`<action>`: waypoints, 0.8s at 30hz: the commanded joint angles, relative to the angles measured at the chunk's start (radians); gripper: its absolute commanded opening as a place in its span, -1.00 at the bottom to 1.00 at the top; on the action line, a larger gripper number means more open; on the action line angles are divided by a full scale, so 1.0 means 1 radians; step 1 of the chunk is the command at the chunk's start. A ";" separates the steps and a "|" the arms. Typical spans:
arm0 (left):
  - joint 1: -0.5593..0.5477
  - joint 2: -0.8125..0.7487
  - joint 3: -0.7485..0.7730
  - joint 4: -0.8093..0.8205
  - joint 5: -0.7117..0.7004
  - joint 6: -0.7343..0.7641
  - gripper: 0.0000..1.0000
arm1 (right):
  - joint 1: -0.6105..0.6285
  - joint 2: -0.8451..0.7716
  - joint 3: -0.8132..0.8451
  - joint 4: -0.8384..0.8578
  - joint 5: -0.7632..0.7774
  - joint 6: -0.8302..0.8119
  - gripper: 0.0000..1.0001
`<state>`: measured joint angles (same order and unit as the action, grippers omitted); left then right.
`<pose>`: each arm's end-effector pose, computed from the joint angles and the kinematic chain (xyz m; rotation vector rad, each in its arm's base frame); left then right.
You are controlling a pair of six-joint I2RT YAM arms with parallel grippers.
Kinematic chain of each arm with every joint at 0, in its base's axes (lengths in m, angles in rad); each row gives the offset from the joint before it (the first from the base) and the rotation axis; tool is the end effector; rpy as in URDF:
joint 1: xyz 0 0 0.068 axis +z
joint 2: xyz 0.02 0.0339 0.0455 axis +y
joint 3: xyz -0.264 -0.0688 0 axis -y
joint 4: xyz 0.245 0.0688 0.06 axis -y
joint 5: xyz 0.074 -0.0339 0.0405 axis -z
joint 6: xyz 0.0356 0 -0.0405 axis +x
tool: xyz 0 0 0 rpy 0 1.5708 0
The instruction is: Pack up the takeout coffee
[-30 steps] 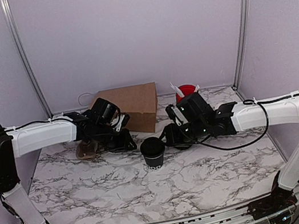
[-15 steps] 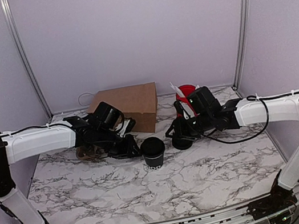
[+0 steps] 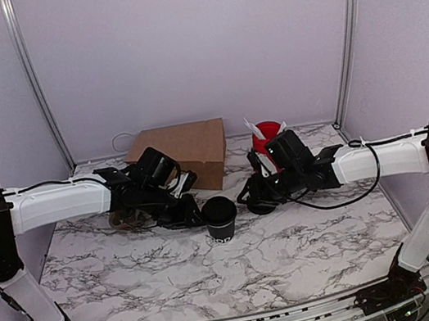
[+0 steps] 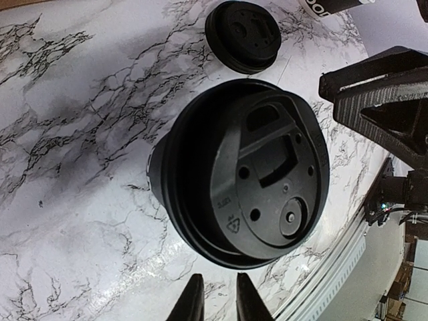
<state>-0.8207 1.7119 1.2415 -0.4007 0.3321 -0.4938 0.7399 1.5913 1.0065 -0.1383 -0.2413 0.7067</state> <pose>0.2451 -0.2801 0.2350 0.5863 2.5673 -0.9347 0.2485 0.2384 0.2204 -0.1772 2.4824 0.9680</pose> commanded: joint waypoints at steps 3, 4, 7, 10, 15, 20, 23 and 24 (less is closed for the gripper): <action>0.012 0.028 0.040 0.014 -0.011 0.001 -0.66 | 0.044 0.008 0.000 0.018 0.020 0.014 -0.36; 0.017 0.032 0.042 0.013 -0.011 0.002 -0.66 | 0.050 0.008 0.000 0.016 0.023 0.015 -0.36; 0.035 0.041 0.049 0.013 -0.009 0.007 -0.66 | 0.066 0.005 0.000 0.005 0.039 0.022 -0.36; 0.051 0.050 0.063 0.013 -0.008 0.014 -0.66 | 0.078 -0.002 0.000 -0.003 0.054 0.028 -0.36; 0.074 0.078 0.095 0.013 0.001 0.026 -0.66 | 0.092 -0.007 0.000 -0.006 0.066 0.040 -0.36; 0.084 0.114 0.140 0.014 0.007 0.043 -0.66 | 0.136 -0.008 0.002 -0.004 0.078 0.059 -0.36; 0.086 0.135 0.164 0.014 0.015 0.048 -0.66 | 0.148 -0.013 -0.003 0.001 0.084 0.071 -0.36; 0.086 0.142 0.173 0.012 0.017 0.050 -0.66 | 0.150 -0.014 -0.003 0.004 0.086 0.075 -0.36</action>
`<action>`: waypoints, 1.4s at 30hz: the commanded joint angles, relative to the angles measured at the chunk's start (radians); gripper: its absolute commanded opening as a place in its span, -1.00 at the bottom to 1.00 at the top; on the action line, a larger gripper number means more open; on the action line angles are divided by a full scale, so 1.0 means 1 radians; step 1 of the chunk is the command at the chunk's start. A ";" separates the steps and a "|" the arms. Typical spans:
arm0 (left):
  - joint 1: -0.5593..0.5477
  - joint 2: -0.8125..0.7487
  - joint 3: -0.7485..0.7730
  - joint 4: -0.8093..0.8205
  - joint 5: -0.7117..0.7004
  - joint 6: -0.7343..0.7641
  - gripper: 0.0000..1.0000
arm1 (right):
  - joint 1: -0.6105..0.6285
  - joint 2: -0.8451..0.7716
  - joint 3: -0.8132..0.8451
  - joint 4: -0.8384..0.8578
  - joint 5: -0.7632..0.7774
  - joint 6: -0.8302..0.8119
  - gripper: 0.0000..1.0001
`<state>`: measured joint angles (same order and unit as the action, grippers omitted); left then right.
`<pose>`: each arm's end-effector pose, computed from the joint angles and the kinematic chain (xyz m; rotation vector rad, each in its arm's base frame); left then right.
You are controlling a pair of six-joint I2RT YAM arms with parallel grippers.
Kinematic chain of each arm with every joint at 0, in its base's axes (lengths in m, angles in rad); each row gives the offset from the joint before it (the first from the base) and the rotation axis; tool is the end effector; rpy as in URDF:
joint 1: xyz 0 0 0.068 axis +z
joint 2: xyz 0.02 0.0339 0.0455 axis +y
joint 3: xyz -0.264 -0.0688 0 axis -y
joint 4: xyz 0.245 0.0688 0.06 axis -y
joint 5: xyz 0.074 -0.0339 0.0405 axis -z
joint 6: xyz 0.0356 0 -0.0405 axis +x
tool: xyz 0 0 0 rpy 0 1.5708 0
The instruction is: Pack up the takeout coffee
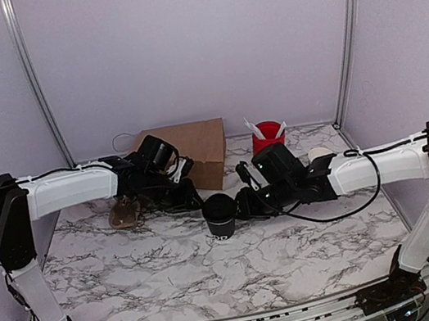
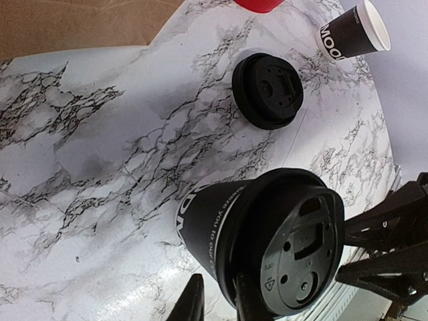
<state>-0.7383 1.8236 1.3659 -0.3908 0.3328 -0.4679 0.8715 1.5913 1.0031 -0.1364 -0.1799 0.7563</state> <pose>0.2906 -0.2802 0.2339 0.5100 2.5345 -0.9097 0.2167 0.2675 0.2192 -0.2463 2.5000 0.9771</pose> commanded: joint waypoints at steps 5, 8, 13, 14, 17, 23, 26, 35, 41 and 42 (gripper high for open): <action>0.005 0.066 0.092 -0.009 0.020 0.033 -0.66 | 0.029 -0.023 -0.012 0.013 0.032 0.041 -0.35; 0.007 0.075 0.107 -0.015 0.006 0.031 -0.66 | 0.029 -0.025 -0.014 0.018 0.034 0.045 -0.35; 0.030 0.061 0.108 -0.018 -0.024 0.020 -0.66 | 0.029 -0.045 -0.010 0.015 0.040 0.043 -0.34; 0.036 0.056 0.105 -0.018 -0.030 0.019 -0.66 | 0.028 -0.050 -0.003 0.010 0.041 0.039 -0.34; 0.050 0.040 0.093 -0.021 -0.038 0.017 -0.66 | 0.029 -0.059 0.012 -0.004 0.041 0.034 -0.33; 0.051 -0.013 0.056 -0.021 -0.018 0.009 -0.66 | -0.015 -0.099 -0.006 0.014 0.015 0.029 -0.31; 0.051 -0.042 0.019 -0.021 0.006 0.000 -0.66 | -0.085 -0.117 -0.045 0.049 -0.043 0.030 -0.30; 0.048 -0.095 -0.099 0.087 0.104 -0.094 -0.66 | -0.179 -0.066 -0.065 0.137 -0.150 0.016 -0.31; 0.025 -0.083 -0.127 0.154 0.128 -0.140 -0.66 | -0.205 -0.027 -0.047 0.144 -0.173 0.002 -0.32; 0.022 -0.079 -0.127 0.162 0.132 -0.146 -0.66 | -0.206 -0.022 -0.044 0.144 -0.174 -0.001 -0.33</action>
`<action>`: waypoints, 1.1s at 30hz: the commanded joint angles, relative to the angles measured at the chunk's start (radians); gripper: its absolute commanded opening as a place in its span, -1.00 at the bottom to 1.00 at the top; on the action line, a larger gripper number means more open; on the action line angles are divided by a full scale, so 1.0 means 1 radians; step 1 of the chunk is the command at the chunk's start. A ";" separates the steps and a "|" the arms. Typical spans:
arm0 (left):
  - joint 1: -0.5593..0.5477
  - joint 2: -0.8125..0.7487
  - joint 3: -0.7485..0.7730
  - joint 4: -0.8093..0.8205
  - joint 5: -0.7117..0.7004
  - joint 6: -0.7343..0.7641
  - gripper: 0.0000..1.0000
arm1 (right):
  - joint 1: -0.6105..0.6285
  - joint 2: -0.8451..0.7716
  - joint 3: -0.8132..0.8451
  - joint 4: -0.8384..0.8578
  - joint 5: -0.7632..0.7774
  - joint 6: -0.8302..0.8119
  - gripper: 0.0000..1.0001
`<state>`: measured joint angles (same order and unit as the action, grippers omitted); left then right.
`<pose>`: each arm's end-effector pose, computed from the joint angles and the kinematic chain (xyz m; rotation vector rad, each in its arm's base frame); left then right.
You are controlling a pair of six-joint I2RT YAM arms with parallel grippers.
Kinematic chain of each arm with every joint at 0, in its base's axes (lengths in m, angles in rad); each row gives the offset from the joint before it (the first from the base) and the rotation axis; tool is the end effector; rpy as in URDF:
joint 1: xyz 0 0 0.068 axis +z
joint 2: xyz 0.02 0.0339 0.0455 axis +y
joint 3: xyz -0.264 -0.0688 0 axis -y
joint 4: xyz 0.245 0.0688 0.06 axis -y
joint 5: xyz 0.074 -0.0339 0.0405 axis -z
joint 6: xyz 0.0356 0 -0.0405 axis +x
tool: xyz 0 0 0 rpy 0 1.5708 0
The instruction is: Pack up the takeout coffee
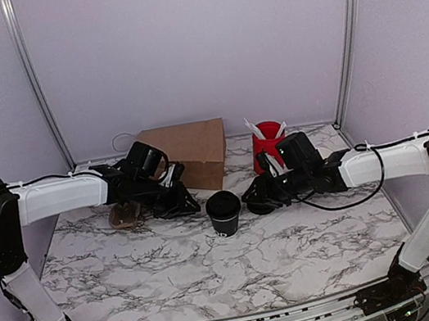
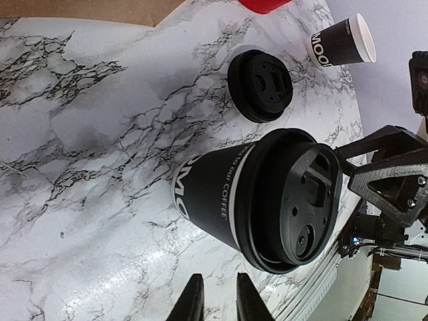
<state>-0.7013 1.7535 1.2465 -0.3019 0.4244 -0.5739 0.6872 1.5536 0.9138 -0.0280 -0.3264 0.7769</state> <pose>0.2845 -0.2594 0.2296 0.3850 2.5511 -1.0578 0.2497 0.2197 0.2126 -0.0857 2.4586 1.0952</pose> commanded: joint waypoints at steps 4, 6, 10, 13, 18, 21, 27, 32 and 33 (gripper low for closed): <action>-0.023 0.003 -0.003 0.086 0.046 -0.051 -0.66 | -0.025 0.028 0.055 0.036 -0.030 -0.030 -0.33; -0.028 0.010 0.001 0.088 0.051 -0.052 -0.65 | -0.025 0.036 0.058 0.041 -0.035 -0.030 -0.33; -0.039 0.028 0.006 0.090 0.052 -0.055 -0.65 | -0.025 0.058 0.061 0.054 -0.054 -0.025 -0.34; -0.043 0.035 0.004 0.096 0.051 -0.057 -0.66 | -0.025 0.067 0.061 0.062 -0.062 -0.022 -0.34; -0.044 0.041 0.004 0.096 0.042 -0.058 -0.66 | -0.025 0.079 0.061 0.067 -0.069 -0.022 -0.35; -0.046 0.050 0.008 0.096 0.043 -0.058 -0.66 | -0.025 0.088 0.058 0.076 -0.074 -0.018 -0.35; -0.046 0.069 -0.001 0.096 0.037 -0.058 -0.66 | -0.019 0.112 0.055 0.084 -0.077 -0.013 -0.36; -0.047 0.085 -0.016 0.084 0.021 -0.055 -0.66 | -0.004 0.130 0.057 0.048 -0.051 -0.022 -0.37; -0.046 0.087 -0.017 0.081 0.019 -0.054 -0.67 | 0.001 0.133 0.056 0.042 -0.048 -0.021 -0.37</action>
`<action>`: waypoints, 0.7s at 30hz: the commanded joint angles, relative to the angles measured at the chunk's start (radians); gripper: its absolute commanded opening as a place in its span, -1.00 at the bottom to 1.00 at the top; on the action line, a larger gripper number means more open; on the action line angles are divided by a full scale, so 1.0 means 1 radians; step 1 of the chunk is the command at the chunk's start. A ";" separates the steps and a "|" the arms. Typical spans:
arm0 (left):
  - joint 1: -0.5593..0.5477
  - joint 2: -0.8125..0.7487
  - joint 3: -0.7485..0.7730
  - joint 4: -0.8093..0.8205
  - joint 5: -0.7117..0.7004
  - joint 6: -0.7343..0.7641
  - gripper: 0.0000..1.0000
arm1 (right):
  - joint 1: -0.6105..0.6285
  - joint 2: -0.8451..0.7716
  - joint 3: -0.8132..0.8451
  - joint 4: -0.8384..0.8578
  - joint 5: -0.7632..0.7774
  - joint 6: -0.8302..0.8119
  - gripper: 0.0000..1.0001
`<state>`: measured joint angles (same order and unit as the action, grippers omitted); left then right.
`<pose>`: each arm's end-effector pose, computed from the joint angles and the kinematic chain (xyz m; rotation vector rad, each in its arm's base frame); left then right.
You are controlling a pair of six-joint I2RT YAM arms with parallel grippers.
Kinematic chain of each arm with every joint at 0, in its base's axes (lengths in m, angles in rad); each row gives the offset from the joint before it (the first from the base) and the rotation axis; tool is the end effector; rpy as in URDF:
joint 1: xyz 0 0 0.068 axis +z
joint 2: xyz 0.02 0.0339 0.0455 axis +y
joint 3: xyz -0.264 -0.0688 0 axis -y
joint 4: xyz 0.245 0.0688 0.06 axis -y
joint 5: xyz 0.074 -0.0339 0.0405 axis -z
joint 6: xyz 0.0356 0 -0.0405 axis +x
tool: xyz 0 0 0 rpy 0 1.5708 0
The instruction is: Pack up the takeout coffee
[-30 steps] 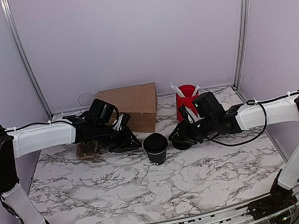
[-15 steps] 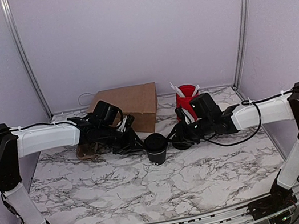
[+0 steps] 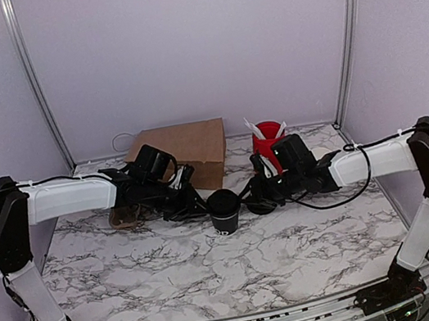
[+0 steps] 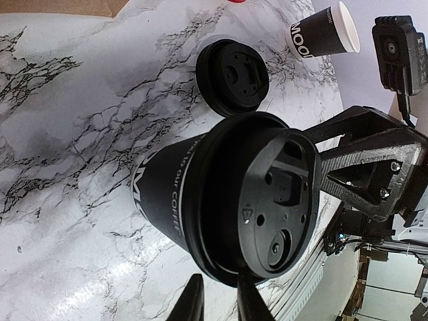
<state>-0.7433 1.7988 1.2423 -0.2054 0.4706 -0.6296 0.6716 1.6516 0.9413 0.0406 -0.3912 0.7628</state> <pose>0.2806 -0.2798 0.2192 0.4068 2.5349 -1.1665 0.2655 0.2284 0.1960 -0.1234 2.4675 1.1491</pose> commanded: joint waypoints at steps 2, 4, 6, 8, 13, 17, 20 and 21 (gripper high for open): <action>-0.004 0.040 -0.019 -0.027 -0.043 0.007 -0.67 | 0.026 0.036 0.024 -0.040 0.030 -0.007 -0.40; -0.004 0.043 -0.015 -0.053 -0.065 0.020 -0.67 | 0.033 0.033 0.015 -0.056 0.049 -0.006 -0.42; -0.004 0.048 -0.009 -0.072 -0.078 0.028 -0.67 | 0.037 0.028 0.001 -0.059 0.056 -0.001 -0.43; -0.004 0.054 -0.007 -0.090 -0.093 0.035 -0.68 | 0.041 0.025 -0.008 -0.063 0.063 0.002 -0.45; -0.005 0.073 -0.005 -0.128 -0.134 0.061 -0.73 | 0.061 0.036 -0.004 -0.107 0.096 -0.013 -0.48; -0.005 0.089 -0.004 -0.151 -0.154 0.070 -0.76 | 0.076 0.045 -0.006 -0.134 0.123 -0.021 -0.50; -0.005 0.095 -0.010 -0.160 -0.164 0.073 -0.78 | 0.082 0.048 -0.007 -0.148 0.139 -0.029 -0.51; -0.005 0.100 -0.010 -0.165 -0.169 0.075 -0.79 | 0.084 0.047 -0.008 -0.153 0.146 -0.030 -0.51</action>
<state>-0.7452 1.8069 1.2644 -0.2379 0.4332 -0.5835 0.7155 1.6543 0.9516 0.0437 -0.2798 0.7593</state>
